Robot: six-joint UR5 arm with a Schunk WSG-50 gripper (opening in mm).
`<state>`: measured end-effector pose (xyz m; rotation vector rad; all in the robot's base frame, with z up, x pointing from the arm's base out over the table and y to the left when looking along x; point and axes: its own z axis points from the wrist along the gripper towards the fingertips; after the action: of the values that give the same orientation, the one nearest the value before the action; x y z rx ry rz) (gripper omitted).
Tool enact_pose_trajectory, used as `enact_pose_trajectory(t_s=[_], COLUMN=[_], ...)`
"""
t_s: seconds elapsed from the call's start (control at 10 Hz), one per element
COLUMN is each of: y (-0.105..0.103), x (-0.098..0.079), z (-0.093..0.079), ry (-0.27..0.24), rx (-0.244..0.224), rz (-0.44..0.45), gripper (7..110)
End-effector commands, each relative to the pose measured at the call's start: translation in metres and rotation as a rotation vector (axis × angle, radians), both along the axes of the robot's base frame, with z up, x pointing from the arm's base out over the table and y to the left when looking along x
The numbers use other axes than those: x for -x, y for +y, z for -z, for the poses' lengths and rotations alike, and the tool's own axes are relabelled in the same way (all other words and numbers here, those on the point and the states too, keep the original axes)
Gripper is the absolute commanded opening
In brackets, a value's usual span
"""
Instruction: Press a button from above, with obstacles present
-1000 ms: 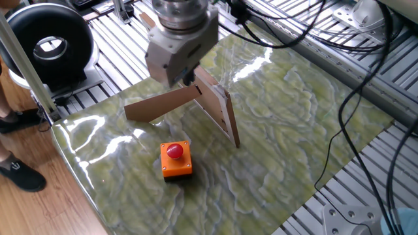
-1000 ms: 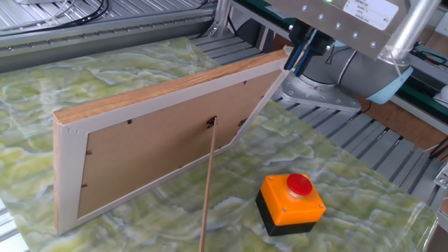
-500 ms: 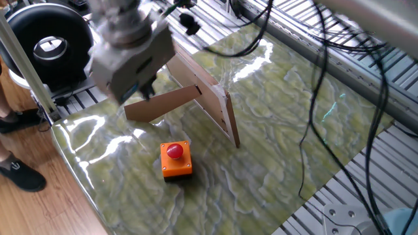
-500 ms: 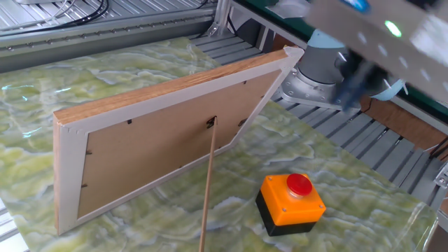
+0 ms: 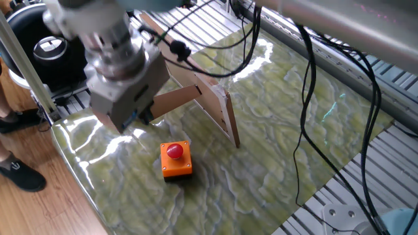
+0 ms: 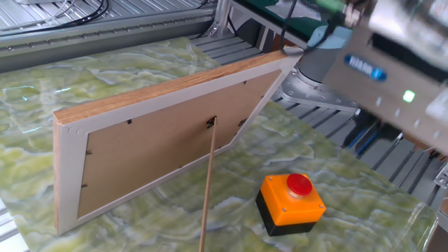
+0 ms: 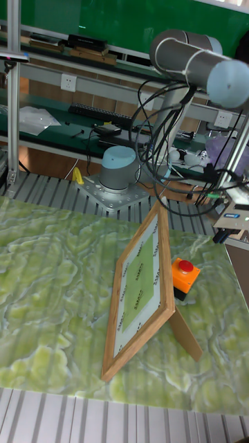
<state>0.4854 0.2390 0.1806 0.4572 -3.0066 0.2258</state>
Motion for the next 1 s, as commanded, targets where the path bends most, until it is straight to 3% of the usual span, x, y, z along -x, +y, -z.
enact_pose_trajectory(t_s=[0.0,0.9], y=[-0.004,-0.001], x=[0.0,-0.011], z=[0.023,0.044], ry=[-0.009,-0.036], rx=[0.038,0.015], rz=[-0.015,-0.051], gripper=[7,7])
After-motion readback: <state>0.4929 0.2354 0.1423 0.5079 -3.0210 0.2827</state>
